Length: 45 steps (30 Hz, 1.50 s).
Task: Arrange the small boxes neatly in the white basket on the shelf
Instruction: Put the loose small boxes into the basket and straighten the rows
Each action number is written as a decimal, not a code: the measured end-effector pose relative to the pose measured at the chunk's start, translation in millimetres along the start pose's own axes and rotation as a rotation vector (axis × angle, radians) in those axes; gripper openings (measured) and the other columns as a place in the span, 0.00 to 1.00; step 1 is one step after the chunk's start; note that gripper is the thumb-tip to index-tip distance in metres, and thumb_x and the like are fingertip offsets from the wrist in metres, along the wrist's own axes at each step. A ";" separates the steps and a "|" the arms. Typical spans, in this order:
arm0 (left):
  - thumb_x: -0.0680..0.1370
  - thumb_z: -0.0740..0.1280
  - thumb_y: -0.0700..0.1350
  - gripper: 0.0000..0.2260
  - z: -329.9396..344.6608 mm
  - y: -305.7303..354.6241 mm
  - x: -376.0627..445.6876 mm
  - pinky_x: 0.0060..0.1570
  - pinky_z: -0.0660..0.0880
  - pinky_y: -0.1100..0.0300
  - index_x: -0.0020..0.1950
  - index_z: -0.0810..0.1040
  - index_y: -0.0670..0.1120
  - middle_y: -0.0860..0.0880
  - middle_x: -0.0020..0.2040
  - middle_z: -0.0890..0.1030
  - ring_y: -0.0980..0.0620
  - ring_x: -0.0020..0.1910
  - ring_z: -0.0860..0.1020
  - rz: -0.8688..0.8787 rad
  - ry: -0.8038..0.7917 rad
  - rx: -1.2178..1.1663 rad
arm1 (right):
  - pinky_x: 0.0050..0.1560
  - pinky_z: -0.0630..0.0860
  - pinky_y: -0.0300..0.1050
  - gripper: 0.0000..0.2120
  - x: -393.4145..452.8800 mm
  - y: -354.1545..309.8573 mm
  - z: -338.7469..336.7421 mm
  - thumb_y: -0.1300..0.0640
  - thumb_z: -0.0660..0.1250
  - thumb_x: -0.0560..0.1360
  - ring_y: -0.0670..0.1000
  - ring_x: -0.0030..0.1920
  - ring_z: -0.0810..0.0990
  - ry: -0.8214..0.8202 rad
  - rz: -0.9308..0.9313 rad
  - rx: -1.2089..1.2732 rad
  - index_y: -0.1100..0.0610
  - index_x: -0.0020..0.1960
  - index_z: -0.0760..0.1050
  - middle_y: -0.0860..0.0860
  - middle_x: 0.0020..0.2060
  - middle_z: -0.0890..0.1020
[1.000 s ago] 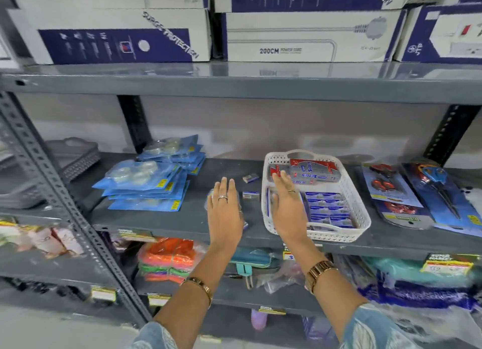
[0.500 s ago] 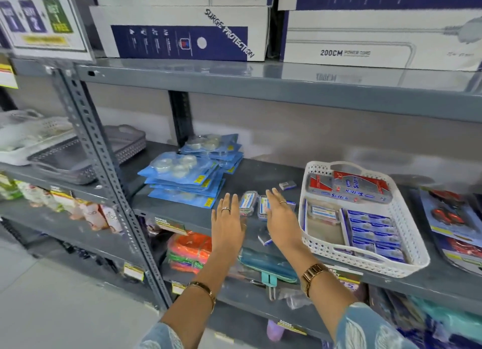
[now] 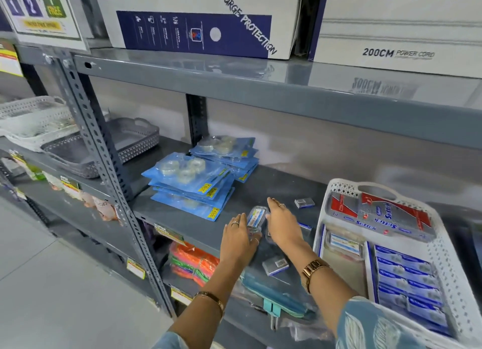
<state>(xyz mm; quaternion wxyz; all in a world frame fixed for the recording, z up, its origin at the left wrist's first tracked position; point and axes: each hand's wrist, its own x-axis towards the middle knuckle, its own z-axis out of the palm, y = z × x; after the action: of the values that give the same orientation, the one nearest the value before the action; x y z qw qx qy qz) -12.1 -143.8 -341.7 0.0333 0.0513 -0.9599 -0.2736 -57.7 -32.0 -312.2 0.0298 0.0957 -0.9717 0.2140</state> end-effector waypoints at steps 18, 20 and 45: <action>0.78 0.64 0.50 0.26 12.2 0.2 11.3 0.61 0.68 0.55 0.73 0.63 0.43 0.42 0.65 0.74 0.44 0.63 0.71 -0.097 0.005 -0.169 | 0.56 0.75 0.51 0.14 38.4 17.6 10.3 0.62 0.56 0.80 0.61 0.59 0.77 -0.082 0.037 0.096 0.61 0.61 0.75 0.60 0.59 0.80; 0.78 0.64 0.49 0.27 6.1 1.4 11.2 0.62 0.67 0.55 0.74 0.62 0.42 0.41 0.67 0.72 0.44 0.65 0.70 -0.088 0.015 -0.173 | 0.57 0.75 0.52 0.13 36.3 16.8 6.0 0.62 0.56 0.79 0.60 0.58 0.78 -0.046 0.048 0.189 0.62 0.59 0.76 0.60 0.57 0.81; 0.71 0.72 0.33 0.26 -21.7 100.9 2.8 0.62 0.70 0.61 0.68 0.72 0.40 0.39 0.63 0.75 0.44 0.62 0.75 0.359 -0.127 -0.257 | 0.52 0.74 0.42 0.14 -59.7 77.7 -87.2 0.62 0.65 0.76 0.57 0.56 0.80 0.240 0.377 0.513 0.64 0.60 0.77 0.60 0.57 0.82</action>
<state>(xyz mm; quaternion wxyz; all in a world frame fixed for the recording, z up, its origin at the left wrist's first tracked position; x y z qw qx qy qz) -21.0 -70.2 -269.9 0.0272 -0.1421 -0.9112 -0.3858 -13.1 84.2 -270.9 0.0788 -0.1071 -0.8764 0.4628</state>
